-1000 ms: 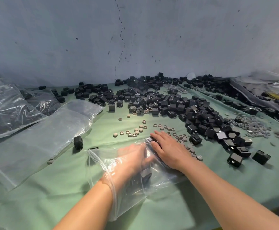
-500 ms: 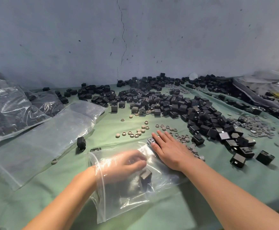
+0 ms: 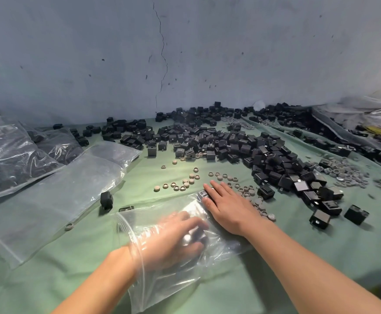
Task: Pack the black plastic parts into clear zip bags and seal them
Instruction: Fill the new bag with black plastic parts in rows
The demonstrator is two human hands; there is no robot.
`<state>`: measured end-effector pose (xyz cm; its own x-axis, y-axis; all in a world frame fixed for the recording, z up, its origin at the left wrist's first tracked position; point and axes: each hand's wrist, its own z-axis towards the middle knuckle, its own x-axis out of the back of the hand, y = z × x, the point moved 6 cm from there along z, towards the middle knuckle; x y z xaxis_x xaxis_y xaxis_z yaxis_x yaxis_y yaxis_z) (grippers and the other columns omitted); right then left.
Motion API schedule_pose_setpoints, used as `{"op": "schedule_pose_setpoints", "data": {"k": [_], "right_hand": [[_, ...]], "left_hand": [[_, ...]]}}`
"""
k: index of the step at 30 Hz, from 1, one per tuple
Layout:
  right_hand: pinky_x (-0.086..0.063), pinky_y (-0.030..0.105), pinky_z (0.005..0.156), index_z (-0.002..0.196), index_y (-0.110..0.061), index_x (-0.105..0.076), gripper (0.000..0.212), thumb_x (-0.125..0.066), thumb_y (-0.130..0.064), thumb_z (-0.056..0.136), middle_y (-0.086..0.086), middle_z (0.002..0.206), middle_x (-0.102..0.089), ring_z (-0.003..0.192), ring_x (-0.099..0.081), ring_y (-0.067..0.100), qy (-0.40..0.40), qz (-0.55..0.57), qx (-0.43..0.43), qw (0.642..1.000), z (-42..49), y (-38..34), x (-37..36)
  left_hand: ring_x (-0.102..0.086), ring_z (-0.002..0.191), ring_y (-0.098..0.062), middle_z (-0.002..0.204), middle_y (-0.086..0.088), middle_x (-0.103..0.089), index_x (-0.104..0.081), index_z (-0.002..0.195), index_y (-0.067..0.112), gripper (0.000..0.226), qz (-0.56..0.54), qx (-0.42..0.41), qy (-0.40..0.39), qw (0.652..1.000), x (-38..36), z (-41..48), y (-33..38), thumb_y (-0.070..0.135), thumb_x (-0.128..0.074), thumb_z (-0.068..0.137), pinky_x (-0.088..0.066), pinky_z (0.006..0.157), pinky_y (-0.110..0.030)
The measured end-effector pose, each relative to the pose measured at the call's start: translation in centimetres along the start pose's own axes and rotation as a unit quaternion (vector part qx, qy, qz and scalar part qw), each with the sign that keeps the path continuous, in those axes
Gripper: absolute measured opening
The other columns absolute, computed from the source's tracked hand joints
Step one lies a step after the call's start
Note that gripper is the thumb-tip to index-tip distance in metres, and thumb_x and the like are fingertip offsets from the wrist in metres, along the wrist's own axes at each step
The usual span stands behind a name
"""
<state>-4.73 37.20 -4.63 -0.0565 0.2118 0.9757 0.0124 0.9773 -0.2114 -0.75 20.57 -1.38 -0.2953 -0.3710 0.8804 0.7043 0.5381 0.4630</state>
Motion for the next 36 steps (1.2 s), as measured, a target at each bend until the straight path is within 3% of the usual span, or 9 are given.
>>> {"op": "schedule_pose_setpoints", "data": {"k": [5, 8, 14, 19, 24, 27, 30, 33, 36], "right_hand": [[-0.008, 0.038, 0.122, 0.16, -0.037, -0.002, 0.067, -0.005, -0.067, 0.099, -0.014, 0.167, 0.004, 0.154, 0.005, 0.009, -0.003, 0.017, 0.002, 1.0, 0.0, 0.1, -0.1], [-0.009, 0.038, 0.122, 0.16, -0.038, -0.001, 0.066, -0.005, -0.066, 0.1, -0.014, 0.168, 0.004, 0.154, 0.005, 0.01, 0.005, 0.009, 0.002, 1.0, 0.1, 0.0, 0.0], [-0.007, 0.038, 0.122, 0.159, -0.038, -0.001, 0.064, -0.008, -0.064, 0.101, -0.014, 0.168, 0.004, 0.154, 0.005, 0.01, 0.005, 0.014, 0.001, 1.0, 0.2, 0.0, 0.0], [-0.009, 0.036, 0.121, 0.16, -0.035, -0.013, 0.066, -0.012, -0.066, 0.101, -0.015, 0.167, -0.004, 0.154, -0.001, 0.009, 0.015, 0.085, 0.008, 0.996, 0.2, 0.5, 0.3], [-0.01, 0.036, 0.123, 0.158, -0.031, -0.021, 0.079, -0.004, -0.074, 0.093, -0.013, 0.165, -0.019, 0.153, -0.013, 0.01, 0.03, 0.209, 0.009, 0.977, -0.1, 0.7, 0.6], [-0.032, 0.042, 0.115, 0.145, -0.023, -0.047, 0.077, -0.019, -0.074, 0.095, -0.01, 0.128, -0.058, 0.123, -0.051, 0.017, 0.03, 0.399, -0.021, 0.916, -0.2, 1.0, 1.2], [-0.036, 0.034, 0.107, 0.139, -0.018, -0.053, 0.069, -0.023, -0.065, 0.097, -0.004, 0.129, -0.06, 0.119, -0.053, 0.016, 0.07, 0.485, -0.04, 0.871, -0.3, 2.4, 3.0], [-0.039, 0.034, 0.108, 0.133, -0.022, -0.059, 0.049, -0.025, -0.046, 0.108, -0.003, 0.126, -0.065, 0.12, -0.058, 0.015, 0.118, 0.486, -0.059, 0.864, -1.0, 4.3, 3.7], [-0.044, 0.033, 0.103, 0.136, -0.027, -0.059, 0.045, -0.03, -0.047, 0.107, -0.012, 0.121, -0.065, 0.12, -0.058, 0.009, 0.121, 0.419, -0.054, 0.898, -2.4, 5.3, 2.6]], "left_hand": [[-0.039, 0.123, 0.006, 0.136, 0.018, -0.046, -0.041, 0.145, 0.032, 0.045, -0.002, -0.023, 0.029, 0.999, 0.5, -0.8, -0.3, 0.036, -0.05, 0.101, -0.029, 0.107, -0.01], [-0.038, 0.112, 0.017, 0.125, 0.025, -0.035, -0.044, 0.138, 0.037, 0.047, -0.064, 0.019, 0.027, 0.997, 0.2, -0.7, -1.3, 0.046, -0.057, 0.094, -0.029, 0.091, 0.004], [-0.055, 0.098, -0.003, 0.107, 0.022, -0.056, -0.038, 0.136, 0.038, 0.051, -0.063, 0.061, -0.024, 0.996, -1.9, 0.0, -1.1, 0.057, -0.037, 0.088, -0.046, 0.094, -0.023], [-0.035, 0.138, -0.019, 0.153, 0.004, -0.034, -0.032, 0.151, 0.032, 0.056, 0.021, 0.072, 0.012, 0.997, -1.8, 0.4, -1.7, 0.04, -0.05, 0.099, -0.03, 0.114, -0.034], [-0.058, 0.1, 0.001, 0.119, 0.016, -0.058, -0.052, 0.128, 0.037, 0.033, -0.067, 0.074, 0.008, 0.995, -1.9, 0.0, -1.5, 0.038, -0.054, 0.095, -0.05, 0.09, -0.017], [-0.049, 0.117, 0.004, 0.133, 0.019, -0.052, -0.053, 0.133, 0.037, 0.045, -0.018, -0.008, 0.005, 1.0, -0.7, 0.0, -0.7, 0.055, -0.041, 0.094, -0.042, 0.104, -0.017], [-0.045, 0.123, 0.005, 0.141, 0.02, -0.044, -0.035, 0.148, 0.036, 0.055, -0.048, 0.007, -0.028, 0.998, -1.2, 0.1, -1.8, 0.051, -0.047, 0.097, -0.039, 0.107, -0.017], [-0.047, 0.119, 0.008, 0.132, 0.022, -0.047, -0.034, 0.137, 0.042, 0.06, -0.098, 0.028, -0.04, 0.994, -1.9, 0.1, -2.7, 0.059, -0.057, 0.084, -0.04, 0.105, -0.018], [-0.053, 0.103, 0.011, 0.115, 0.028, -0.05, -0.036, 0.117, 0.05, 0.048, -0.07, 0.038, -0.024, 0.997, -2.1, 0.2, -2.9, 0.067, -0.054, 0.076, -0.047, 0.094, -0.016]]}}
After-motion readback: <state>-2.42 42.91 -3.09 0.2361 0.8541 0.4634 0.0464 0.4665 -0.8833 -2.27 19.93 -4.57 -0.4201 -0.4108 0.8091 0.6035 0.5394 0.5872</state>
